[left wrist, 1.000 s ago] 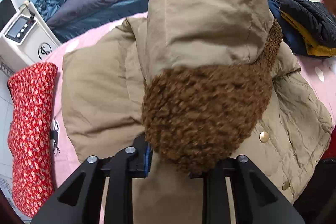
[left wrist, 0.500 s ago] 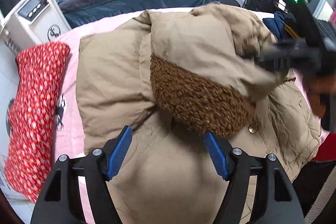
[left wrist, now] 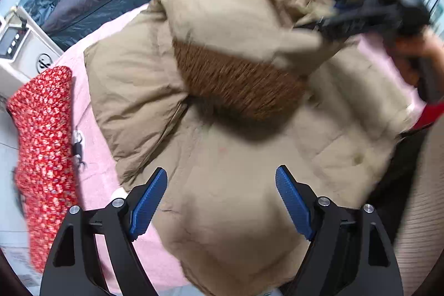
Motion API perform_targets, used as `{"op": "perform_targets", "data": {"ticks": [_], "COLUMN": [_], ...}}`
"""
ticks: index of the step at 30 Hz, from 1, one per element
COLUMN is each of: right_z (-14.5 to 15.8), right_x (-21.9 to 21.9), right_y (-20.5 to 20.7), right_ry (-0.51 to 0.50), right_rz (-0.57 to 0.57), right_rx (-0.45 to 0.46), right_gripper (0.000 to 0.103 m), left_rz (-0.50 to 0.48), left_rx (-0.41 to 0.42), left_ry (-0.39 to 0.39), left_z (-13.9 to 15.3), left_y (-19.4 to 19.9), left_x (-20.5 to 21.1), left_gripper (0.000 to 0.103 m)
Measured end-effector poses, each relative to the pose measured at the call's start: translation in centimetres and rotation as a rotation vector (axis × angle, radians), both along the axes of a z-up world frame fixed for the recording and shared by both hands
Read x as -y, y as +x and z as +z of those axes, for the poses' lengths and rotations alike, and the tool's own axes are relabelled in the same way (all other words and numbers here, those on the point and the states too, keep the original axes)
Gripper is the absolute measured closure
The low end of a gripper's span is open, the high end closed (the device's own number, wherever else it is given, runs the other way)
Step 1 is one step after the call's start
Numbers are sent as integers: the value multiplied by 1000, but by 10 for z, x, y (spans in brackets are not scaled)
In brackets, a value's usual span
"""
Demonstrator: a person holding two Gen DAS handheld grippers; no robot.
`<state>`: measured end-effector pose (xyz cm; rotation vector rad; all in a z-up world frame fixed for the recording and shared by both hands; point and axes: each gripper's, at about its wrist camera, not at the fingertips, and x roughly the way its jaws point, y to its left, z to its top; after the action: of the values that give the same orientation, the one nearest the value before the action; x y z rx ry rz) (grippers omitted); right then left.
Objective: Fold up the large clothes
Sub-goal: 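Grasp the jacket hem with the right tool and fold it over the hood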
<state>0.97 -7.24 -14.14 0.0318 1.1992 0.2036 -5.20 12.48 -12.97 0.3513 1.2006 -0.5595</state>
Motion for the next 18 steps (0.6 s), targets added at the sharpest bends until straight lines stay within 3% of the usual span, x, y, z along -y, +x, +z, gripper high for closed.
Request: {"op": "perform_targets", "data": {"ticks": [3, 9, 11, 13, 18], "right_z": [14, 41, 48, 48, 15], "right_x": [8, 28, 38, 44, 40], "right_y": [0, 9, 13, 18, 30], "right_ry": [41, 68, 63, 65, 93], "right_rz": [-39, -109, -142, -147, -85], "right_rx": [24, 82, 111, 110, -13], "right_gripper": [27, 27, 27, 27, 21], "left_rz": [10, 67, 103, 127, 114], "left_rx": [12, 137, 164, 205, 166], "left_ry": [-119, -279, -263, -199, -16], "left_z": [30, 68, 64, 55, 6], "left_y": [6, 36, 49, 61, 80], "left_x": [6, 39, 51, 67, 101], "left_gripper": [21, 19, 19, 19, 19]}}
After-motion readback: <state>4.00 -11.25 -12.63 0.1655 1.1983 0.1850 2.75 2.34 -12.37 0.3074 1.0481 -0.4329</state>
